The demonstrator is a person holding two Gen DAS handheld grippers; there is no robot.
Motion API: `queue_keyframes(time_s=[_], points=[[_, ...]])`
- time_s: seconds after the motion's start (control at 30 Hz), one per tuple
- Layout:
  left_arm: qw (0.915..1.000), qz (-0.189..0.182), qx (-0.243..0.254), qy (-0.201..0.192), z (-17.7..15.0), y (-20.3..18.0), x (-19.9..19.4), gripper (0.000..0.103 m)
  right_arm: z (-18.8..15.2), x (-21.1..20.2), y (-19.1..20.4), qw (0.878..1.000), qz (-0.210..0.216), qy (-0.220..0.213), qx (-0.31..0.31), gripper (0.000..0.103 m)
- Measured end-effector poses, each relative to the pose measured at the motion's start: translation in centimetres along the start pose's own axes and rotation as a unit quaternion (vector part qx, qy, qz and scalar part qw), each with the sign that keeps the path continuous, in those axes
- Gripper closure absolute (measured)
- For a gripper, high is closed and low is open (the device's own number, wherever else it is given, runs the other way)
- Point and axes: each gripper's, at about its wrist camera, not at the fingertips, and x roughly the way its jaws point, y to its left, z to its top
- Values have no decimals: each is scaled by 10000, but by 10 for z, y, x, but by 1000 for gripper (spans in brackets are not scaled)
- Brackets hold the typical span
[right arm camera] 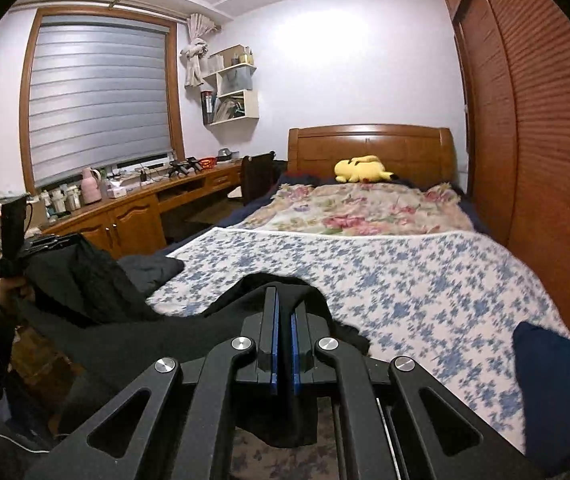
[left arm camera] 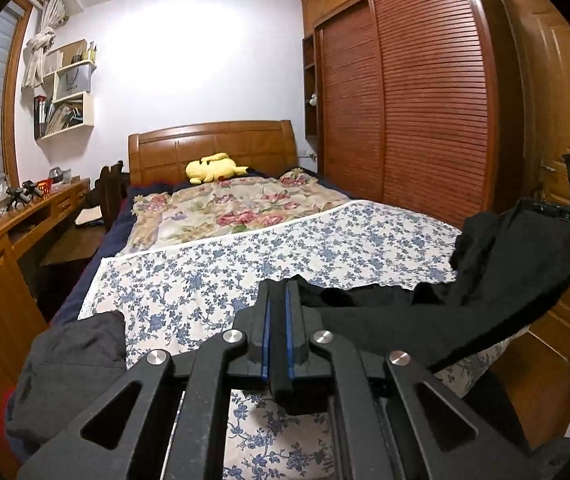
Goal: Fold large clothes
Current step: 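Lift the coat hem with both tools and fold it toward the collar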
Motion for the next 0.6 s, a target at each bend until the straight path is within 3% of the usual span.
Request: queue_keyframes(time_s=[0.23,0.6], points=[[9988,298,-134,373,-8,21,85,97,2,111,-25,9985,-264,456,117,99],[9957,644,-379,553,-14,53,201,97,-9,276,-81,9913,-673,967,589,99]])
